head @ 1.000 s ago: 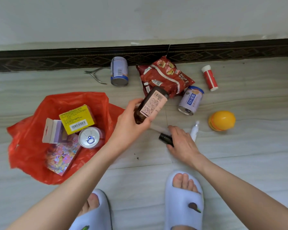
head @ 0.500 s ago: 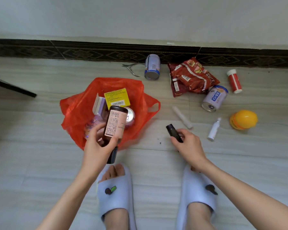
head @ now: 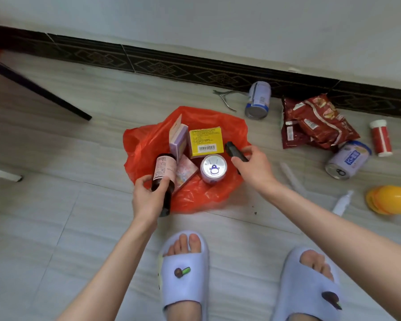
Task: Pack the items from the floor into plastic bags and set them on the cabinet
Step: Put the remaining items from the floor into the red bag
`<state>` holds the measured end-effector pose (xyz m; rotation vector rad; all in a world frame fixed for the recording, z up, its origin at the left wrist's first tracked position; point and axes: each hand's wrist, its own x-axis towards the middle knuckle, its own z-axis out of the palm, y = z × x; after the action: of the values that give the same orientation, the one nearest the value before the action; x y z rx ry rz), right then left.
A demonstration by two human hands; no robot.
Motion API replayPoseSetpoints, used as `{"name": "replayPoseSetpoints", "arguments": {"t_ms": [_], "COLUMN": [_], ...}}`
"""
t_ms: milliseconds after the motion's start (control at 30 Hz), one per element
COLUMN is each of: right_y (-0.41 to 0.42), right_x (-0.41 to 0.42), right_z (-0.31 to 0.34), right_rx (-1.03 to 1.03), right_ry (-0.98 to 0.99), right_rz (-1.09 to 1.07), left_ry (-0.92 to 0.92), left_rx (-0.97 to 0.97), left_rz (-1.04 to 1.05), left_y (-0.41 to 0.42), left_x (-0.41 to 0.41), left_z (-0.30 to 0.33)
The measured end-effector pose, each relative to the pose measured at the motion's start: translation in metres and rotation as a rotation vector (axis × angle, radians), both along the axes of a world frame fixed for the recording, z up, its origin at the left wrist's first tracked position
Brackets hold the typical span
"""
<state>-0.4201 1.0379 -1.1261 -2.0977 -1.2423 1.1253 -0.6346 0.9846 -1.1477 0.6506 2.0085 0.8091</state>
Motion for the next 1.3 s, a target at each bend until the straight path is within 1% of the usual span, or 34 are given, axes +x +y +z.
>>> {"name": "replayPoseSetpoints", "arguments": {"t_ms": [67, 200, 333, 367, 433, 500, 633, 667, 733, 833, 867, 1033, 1067, 1133, 1233, 1300], "right_y": [0.004, -0.001, -0.018, -0.023, -0.034, -0.043, -0.057, -0.062, -0.072, -0.085, -0.090, -0.114, -0.118, -0.126, -0.133, -0.137], "right_x": [0.000, -0.002, -0.001, 0.000, 0.005, 0.011, 0.024, 0.027, 0.036, 0.054, 0.060, 0.107, 0.119, 0.144, 0.175, 0.189], "right_z": [-0.006, -0.010, -0.005, -0.004, -0.005, -0.007, -0.012, -0.014, -0.015, -0.013, -0.015, -0.025, -0.027, -0.032, -0.038, -0.039], "right_rx": [-0.007, 0.004, 0.035, 0.056, 0.141, 0.221, 0.268, 0.270, 0.258, 0.230, 0.218, 0.140, 0.136, 0.115, 0.084, 0.061], "right_ry": [-0.057, 0.033, 0.065, 0.038, -0.092, -0.203, -0.328, -0.341, -0.359, -0.357, -0.348, -0.301, -0.312, -0.352, -0.413, -0.439], "right_rz": [0.017, 0.018, 0.113, 0.153, 0.256, 0.366, 0.472, 0.485, 0.489, 0.442, 0.410, 0.209, 0.169, 0.088, -0.057, -0.132], "left_ry": [-0.013, 0.003, 0.138, 0.161, 0.174, 0.147, 0.107, 0.126, 0.227, 0.364, 0.381, 0.348, 0.343, 0.338, 0.379, 0.405], "left_rx": [0.032, 0.116, 0.140, 0.134, 0.131, 0.167, 0.168, 0.167, 0.164, 0.163, 0.208, 0.648, 0.707, 0.765, 0.762, 0.726], "left_rz": [0.022, -0.001, -0.181, -0.230, -0.276, -0.320, -0.474, -0.507, -0.578, -0.644, -0.658, -0.690, -0.740, -0.913, -1.219, -1.356], "left_y": [0.006, 0.012, 0.017, 0.016, 0.017, 0.019, 0.017, 0.015, 0.011, 0.000, -0.005, -0.019, -0.019, -0.018, -0.007, 0.004], "left_x": [0.006, 0.020, 0.028, 0.030, 0.037, 0.041, 0.044, 0.043, 0.040, 0.043, 0.046, 0.083, 0.094, 0.119, 0.153, 0.174], "left_z": [-0.007, -0.012, -0.021, -0.021, -0.019, -0.022, -0.025, -0.025, -0.021, -0.011, -0.006, 0.030, 0.033, 0.030, 0.012, -0.004]}}
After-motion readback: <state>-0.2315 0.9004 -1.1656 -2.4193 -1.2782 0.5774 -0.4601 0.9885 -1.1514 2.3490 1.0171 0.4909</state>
